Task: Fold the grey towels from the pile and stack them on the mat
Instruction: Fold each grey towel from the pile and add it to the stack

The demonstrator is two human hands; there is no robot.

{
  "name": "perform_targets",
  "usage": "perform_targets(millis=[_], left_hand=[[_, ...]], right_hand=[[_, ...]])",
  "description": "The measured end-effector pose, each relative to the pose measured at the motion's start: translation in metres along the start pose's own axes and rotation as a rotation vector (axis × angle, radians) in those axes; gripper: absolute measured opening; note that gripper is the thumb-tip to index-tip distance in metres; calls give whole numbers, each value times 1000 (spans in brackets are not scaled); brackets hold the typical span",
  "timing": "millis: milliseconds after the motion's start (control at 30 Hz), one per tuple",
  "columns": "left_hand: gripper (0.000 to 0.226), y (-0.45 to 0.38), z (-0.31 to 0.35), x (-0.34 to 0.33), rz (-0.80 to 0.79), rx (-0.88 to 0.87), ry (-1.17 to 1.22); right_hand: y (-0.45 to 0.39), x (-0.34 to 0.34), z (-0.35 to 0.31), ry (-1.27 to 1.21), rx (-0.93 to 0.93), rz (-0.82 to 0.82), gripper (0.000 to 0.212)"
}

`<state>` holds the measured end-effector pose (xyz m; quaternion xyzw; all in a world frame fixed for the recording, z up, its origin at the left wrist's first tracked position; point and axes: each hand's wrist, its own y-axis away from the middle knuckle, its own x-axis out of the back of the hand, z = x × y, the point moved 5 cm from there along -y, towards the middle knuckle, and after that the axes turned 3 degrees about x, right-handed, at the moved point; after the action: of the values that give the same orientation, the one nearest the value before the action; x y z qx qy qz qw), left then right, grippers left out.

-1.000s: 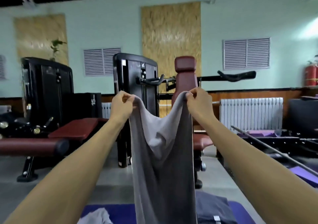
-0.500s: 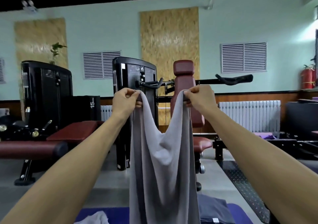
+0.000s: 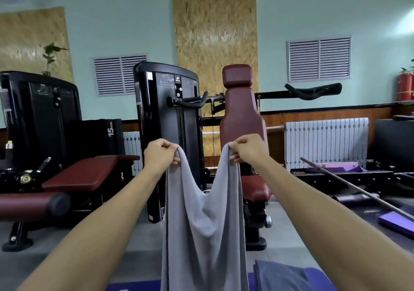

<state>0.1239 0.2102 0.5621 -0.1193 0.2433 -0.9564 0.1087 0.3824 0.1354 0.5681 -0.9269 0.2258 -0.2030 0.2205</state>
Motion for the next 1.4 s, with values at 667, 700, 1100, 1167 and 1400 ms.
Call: perform_targets(millis=[667, 700, 1100, 1167, 1400], left_hand=[[12, -71, 10, 1, 156, -69, 179], [10, -62, 10, 4, 156, -62, 169], [9, 117, -13, 49, 62, -36, -111], [10, 134, -12, 54, 55, -41, -102], [9, 163, -17, 58, 21, -38, -58]], right_hand=[[-71, -5, -3, -51, 139, 179, 19], [-62, -3, -3, -70, 132, 157, 19], [105, 23, 26, 43, 10, 15, 13], [122, 26, 23, 42, 27, 9, 13], [155, 24, 11, -19, 28, -69, 12]])
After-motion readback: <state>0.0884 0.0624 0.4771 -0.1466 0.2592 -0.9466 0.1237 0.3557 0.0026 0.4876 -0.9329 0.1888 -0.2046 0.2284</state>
